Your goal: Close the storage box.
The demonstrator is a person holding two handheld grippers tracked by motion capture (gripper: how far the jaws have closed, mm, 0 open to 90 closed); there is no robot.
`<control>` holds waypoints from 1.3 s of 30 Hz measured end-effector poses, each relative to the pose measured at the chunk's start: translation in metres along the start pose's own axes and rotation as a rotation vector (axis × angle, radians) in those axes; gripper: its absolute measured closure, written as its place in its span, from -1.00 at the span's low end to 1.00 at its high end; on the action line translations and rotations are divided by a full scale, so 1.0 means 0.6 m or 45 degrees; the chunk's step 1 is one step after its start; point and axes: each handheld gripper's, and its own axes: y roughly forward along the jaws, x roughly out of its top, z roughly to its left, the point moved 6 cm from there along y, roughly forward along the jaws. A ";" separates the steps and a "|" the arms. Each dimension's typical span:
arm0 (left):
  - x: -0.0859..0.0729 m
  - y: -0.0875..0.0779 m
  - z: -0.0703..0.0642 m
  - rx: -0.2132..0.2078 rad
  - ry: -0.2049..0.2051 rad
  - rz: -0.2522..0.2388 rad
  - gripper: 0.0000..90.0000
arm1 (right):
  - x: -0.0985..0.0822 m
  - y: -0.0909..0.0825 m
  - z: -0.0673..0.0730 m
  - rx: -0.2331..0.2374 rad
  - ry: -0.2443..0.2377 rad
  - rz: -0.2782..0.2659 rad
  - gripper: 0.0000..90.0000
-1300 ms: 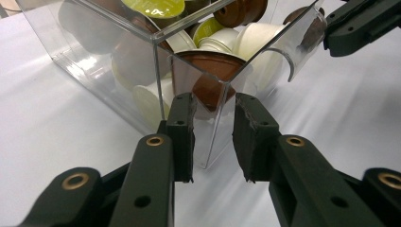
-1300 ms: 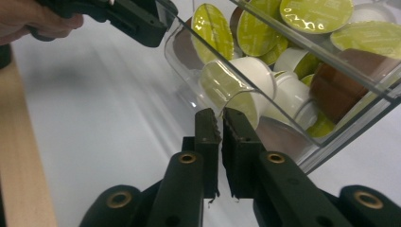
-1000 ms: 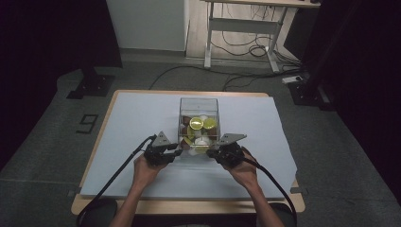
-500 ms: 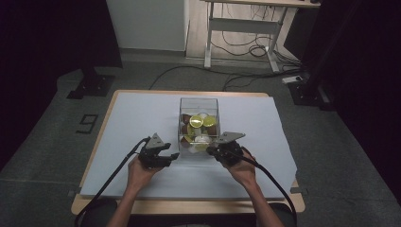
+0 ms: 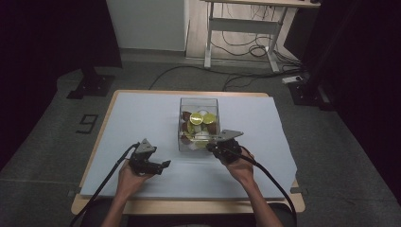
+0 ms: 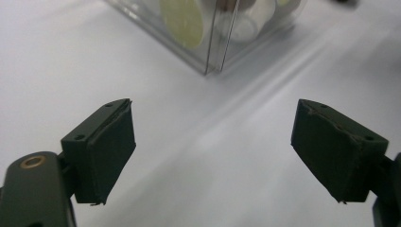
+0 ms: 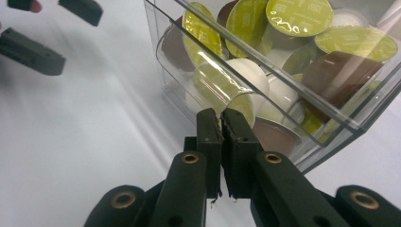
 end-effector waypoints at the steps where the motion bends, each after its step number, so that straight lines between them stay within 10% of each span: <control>1: -0.005 -0.003 0.002 -0.001 -0.005 0.009 -0.69 | 0.000 0.001 0.000 -0.003 0.006 0.000 0.90; 12: -0.048 -0.018 0.025 0.019 -0.050 0.085 -1.00 | 0.004 0.009 -0.012 -0.018 0.018 -0.016 0.90; 39: -0.070 -0.001 0.029 0.057 -0.040 0.174 -1.00 | 0.014 0.028 -0.024 -0.073 0.017 -0.007 0.83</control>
